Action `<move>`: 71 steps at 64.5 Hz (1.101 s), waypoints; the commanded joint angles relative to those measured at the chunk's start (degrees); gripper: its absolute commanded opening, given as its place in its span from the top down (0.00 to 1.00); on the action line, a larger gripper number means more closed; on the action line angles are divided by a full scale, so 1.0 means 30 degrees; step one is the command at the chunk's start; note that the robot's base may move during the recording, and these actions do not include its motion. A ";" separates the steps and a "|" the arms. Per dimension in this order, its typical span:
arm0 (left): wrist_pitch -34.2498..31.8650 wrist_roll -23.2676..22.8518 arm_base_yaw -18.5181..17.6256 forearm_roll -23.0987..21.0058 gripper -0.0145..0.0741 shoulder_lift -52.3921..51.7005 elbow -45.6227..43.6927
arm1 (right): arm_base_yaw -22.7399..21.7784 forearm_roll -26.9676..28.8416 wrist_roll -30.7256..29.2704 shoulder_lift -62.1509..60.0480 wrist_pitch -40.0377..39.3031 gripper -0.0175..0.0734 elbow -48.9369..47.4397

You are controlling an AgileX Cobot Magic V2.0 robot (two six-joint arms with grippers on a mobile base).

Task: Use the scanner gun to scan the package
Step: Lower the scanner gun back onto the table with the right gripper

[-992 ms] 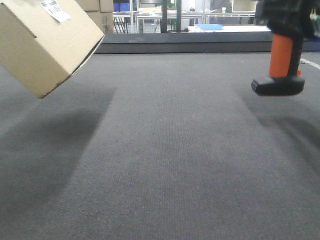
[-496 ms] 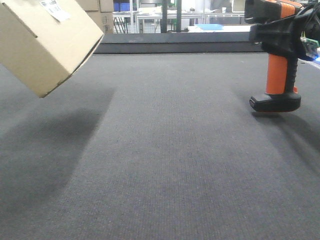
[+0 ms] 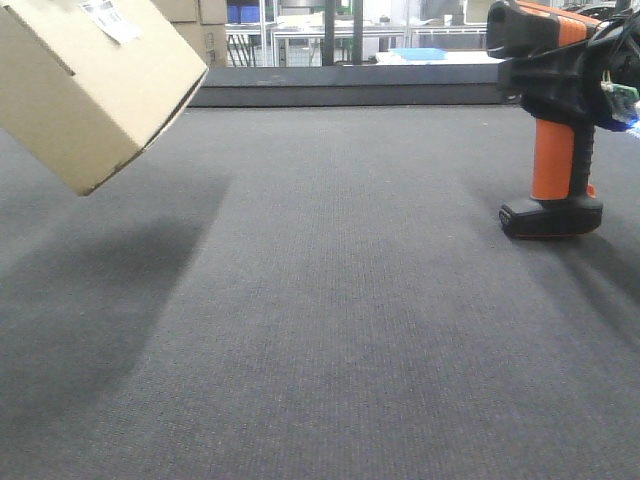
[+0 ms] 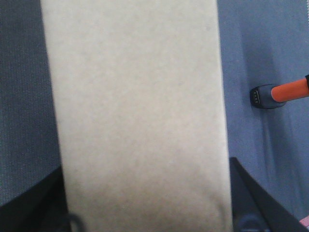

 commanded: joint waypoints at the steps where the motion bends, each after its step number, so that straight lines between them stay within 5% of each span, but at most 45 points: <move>1: -0.0005 0.0035 -0.0045 -0.0394 0.96 -0.0197 -0.0185 | -0.0079 -0.0231 0.0041 -0.0126 -0.0729 0.99 -0.0148; 16: 0.0212 0.0035 -0.0045 -0.0394 0.96 -0.0197 -0.0185 | -0.0079 -0.0231 0.0041 -0.0126 0.0315 0.93 -0.0148; 31: 0.0292 0.0035 -0.0045 -0.0394 0.96 -0.0197 -0.0185 | -0.0079 -0.0244 0.0041 -0.0126 0.0518 0.40 -0.0148; 38: 0.0327 0.0035 -0.0045 -0.0394 0.96 -0.0197 -0.0185 | -0.0079 -0.0244 0.0041 -0.0126 0.1069 0.23 -0.0148; 71: 0.0327 0.0035 -0.0045 -0.0394 0.96 -0.0197 -0.0185 | -0.0079 -0.0244 -0.0029 -0.1291 0.4775 0.19 -0.0148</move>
